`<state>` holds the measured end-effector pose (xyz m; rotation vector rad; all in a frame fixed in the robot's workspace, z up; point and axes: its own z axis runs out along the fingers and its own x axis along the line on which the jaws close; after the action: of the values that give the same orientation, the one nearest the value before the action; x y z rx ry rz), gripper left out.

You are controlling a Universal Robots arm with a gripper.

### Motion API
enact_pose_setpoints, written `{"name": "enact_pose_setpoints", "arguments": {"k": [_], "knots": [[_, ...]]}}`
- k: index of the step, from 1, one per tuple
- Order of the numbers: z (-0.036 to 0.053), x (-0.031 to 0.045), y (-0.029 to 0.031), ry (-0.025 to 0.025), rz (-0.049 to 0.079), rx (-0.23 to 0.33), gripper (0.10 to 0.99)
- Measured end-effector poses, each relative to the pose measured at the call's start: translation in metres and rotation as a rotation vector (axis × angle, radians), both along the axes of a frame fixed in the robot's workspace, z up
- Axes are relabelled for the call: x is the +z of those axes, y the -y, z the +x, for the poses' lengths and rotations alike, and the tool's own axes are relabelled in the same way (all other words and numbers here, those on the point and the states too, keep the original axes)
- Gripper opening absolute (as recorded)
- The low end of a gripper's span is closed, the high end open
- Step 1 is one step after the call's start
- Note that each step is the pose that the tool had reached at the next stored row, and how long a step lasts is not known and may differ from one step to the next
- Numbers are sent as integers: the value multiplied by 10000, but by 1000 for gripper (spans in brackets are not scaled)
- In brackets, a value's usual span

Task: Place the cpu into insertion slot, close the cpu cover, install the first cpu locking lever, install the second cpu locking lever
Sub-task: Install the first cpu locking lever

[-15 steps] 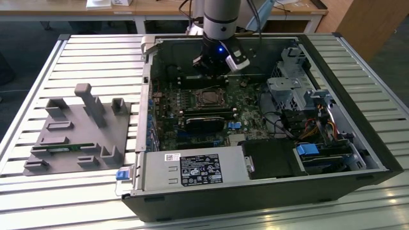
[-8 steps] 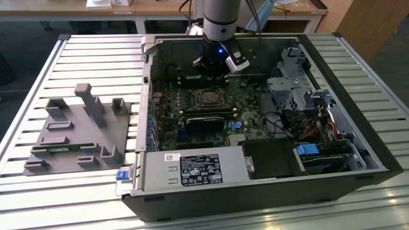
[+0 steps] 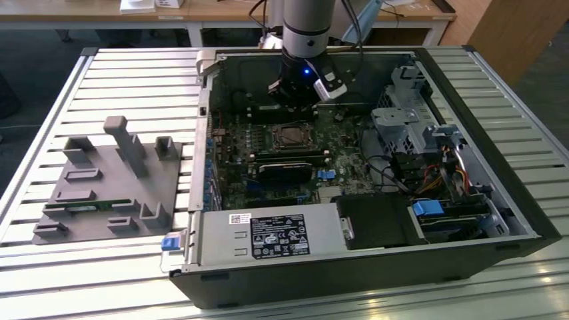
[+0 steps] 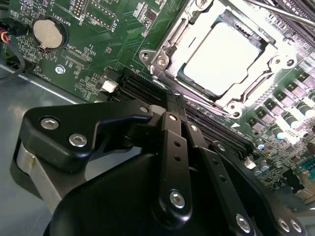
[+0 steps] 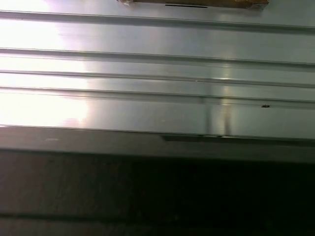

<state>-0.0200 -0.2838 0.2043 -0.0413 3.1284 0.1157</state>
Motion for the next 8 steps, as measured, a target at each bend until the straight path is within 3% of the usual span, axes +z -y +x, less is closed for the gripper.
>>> {"name": "enact_pose_setpoints", "arguments": {"k": [8], "knots": [[1,-32,1,-3,-90,0,106]]}}
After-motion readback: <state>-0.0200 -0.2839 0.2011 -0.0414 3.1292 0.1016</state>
